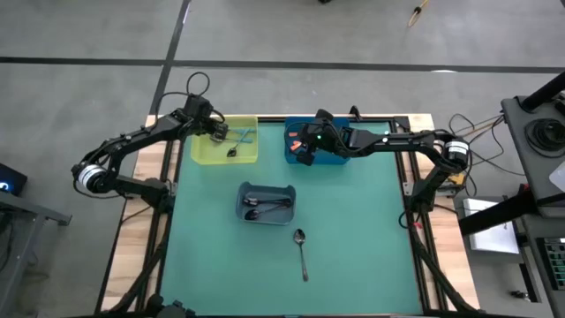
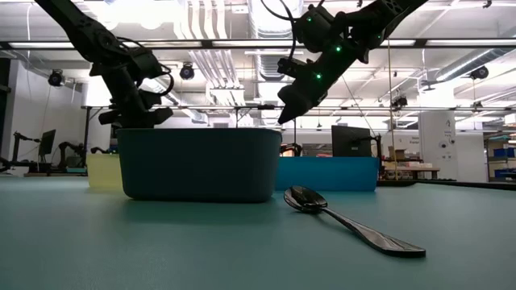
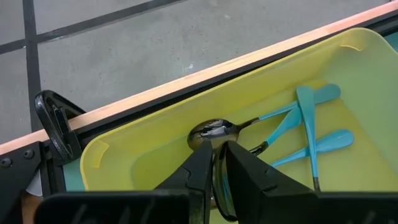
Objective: Sort silverware by color (type)
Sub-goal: Put the blue spoon into the green bin, then adjust the blue spoon in the green bin
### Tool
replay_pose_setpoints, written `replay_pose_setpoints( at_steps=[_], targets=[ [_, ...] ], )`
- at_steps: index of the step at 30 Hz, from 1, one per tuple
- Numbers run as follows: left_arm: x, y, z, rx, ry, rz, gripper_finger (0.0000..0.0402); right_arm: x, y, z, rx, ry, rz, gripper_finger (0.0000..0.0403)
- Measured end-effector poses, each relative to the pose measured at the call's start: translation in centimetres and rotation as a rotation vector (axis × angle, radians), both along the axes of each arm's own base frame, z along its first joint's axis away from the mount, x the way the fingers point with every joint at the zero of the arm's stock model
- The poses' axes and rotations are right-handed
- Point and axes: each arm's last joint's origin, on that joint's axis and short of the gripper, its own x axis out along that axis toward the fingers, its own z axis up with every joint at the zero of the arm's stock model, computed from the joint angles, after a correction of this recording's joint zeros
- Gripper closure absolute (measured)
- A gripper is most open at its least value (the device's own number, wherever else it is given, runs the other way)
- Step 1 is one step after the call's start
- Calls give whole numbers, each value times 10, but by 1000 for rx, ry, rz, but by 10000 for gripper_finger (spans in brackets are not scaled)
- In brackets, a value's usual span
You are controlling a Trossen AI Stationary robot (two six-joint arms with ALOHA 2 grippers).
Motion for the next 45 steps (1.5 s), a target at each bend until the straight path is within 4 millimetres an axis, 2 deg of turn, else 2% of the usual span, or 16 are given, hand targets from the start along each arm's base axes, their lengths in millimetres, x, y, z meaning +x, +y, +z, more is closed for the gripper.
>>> replay_pose_setpoints(
  at_steps=[4,13,17,25,34,45],
  targets=[
    [0,0,0,-1,-2,2,363,0,0,0,0,0,0,303],
    [0,0,0,-3,-12,13,289,0,0,0,0,2,0,303],
    [1,0,0,0,-2,-14,272,0,0,0,1,2,0,303],
    [13,-9,0,-89,-132,-376,278,0,0,0,1,2,0,303],
    [26,-19,0,-114,-159,-407,290,0,0,0,0,2,0,303],
    [31,-17,5,-98,-250,-343,290,0,0,0,0,2,0,303]
  ],
)
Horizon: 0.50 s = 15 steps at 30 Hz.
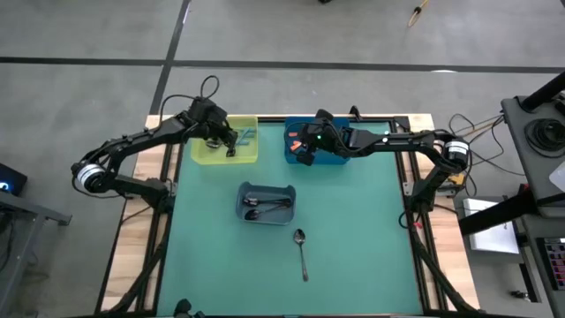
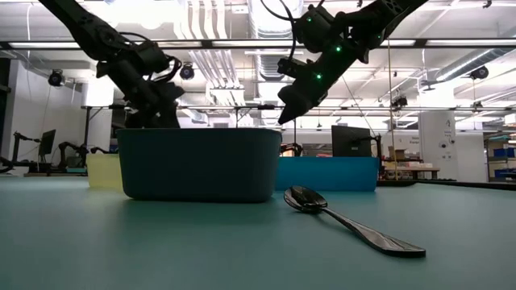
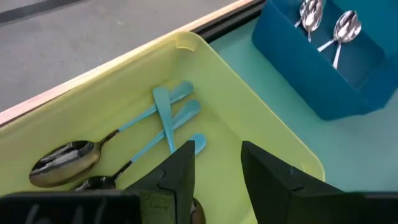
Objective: Sort silverware by color (type)
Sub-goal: Adjust the blue spoon in the green bin
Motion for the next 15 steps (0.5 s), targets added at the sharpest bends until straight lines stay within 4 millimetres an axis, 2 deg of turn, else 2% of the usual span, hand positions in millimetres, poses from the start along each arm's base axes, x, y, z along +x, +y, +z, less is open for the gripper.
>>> replay_pose_setpoints(
  at_steps=[10,15],
  targets=[
    [4,2,2,19,-41,11,290,0,0,0,0,0,1,303],
    [10,9,-12,-11,-17,14,290,0,0,0,0,0,0,303]
  ],
)
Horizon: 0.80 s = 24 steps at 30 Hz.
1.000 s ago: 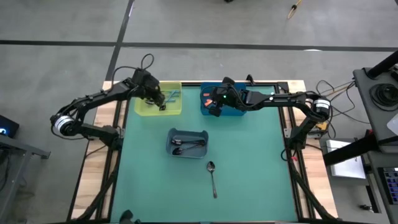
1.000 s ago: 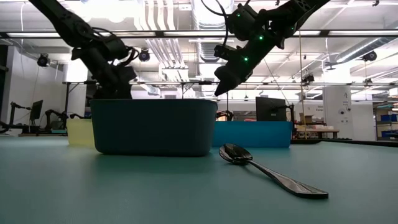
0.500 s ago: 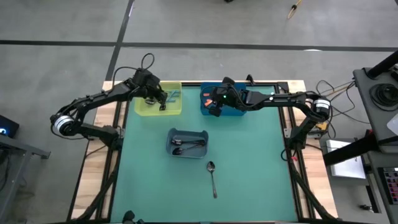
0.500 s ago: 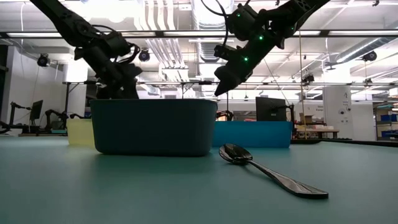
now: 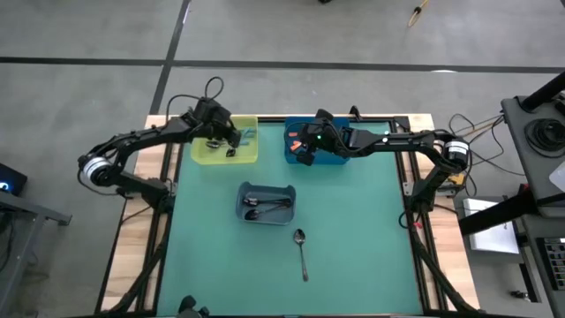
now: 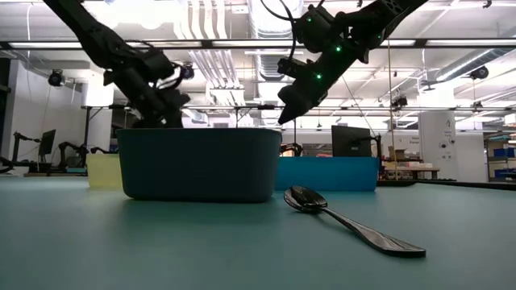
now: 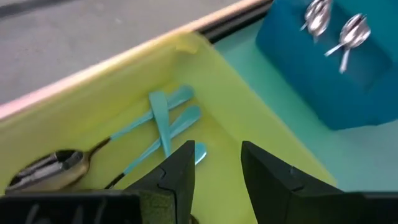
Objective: Sort silverware by color (type)
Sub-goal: Adjust the blue spoon in the green bin
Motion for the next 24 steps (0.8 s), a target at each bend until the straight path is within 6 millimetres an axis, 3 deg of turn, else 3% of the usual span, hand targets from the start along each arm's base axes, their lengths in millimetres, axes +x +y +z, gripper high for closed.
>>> replay_pose_setpoints(
  at_steps=[10,19,24],
  targets=[
    [11,14,-27,-52,114,2,290,0,0,0,0,0,0,303],
    [24,31,-30,-86,295,-12,290,-1,-3,0,0,1,-11,303],
    [26,31,-33,-89,306,-20,290,-2,-4,-1,1,3,-14,303]
  ],
)
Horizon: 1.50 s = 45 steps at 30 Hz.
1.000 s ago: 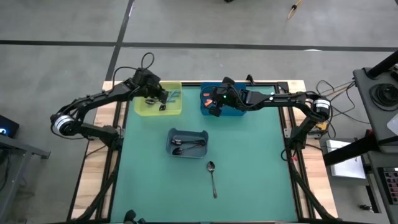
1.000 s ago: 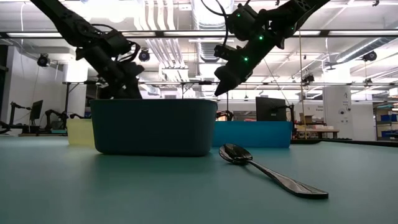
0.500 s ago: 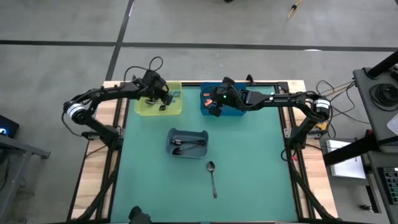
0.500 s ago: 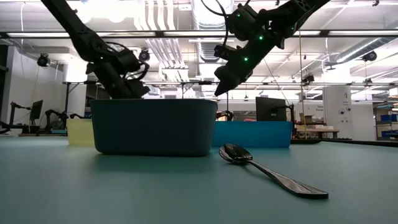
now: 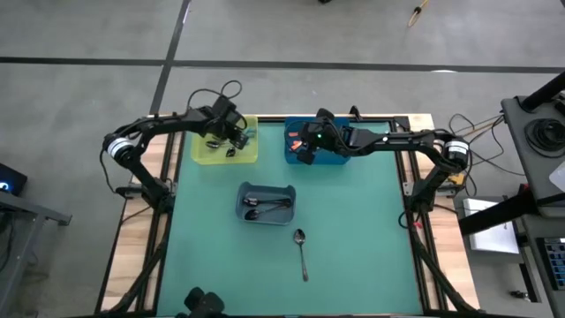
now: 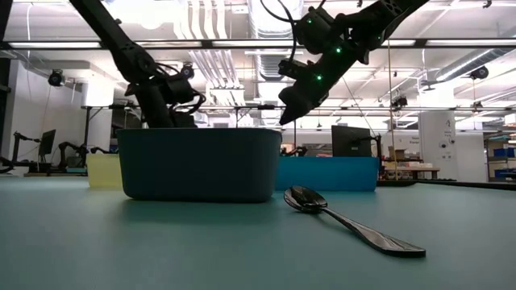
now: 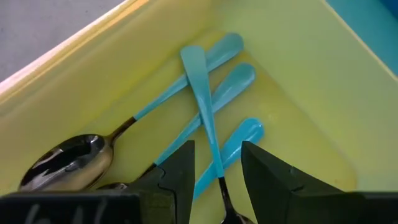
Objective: Sort silverware by color (type)
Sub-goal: Adjust the blue spoon in the green bin
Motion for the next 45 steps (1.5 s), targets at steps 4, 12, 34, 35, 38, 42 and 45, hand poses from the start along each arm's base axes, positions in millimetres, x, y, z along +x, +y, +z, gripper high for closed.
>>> replay_pose_setpoints(
  at_steps=[4,12,34,35,38,42,45],
  targets=[
    [3,-2,0,23,20,3,290,0,-1,-1,1,3,-2,303],
    [11,-8,1,37,17,-30,293,-1,-5,-2,3,6,-14,303],
    [17,-3,-30,2,91,7,302,-1,-5,-3,3,9,-13,303],
    [17,-3,-31,3,92,7,304,-1,-5,-3,3,9,-13,303],
    [17,-3,-30,4,91,11,314,-1,-5,-3,3,9,-13,303],
    [17,-3,-30,4,92,12,333,-1,-5,-3,3,9,-13,303],
    [17,-3,-30,3,92,14,356,-1,-5,-3,3,9,-13,303]
  ],
)
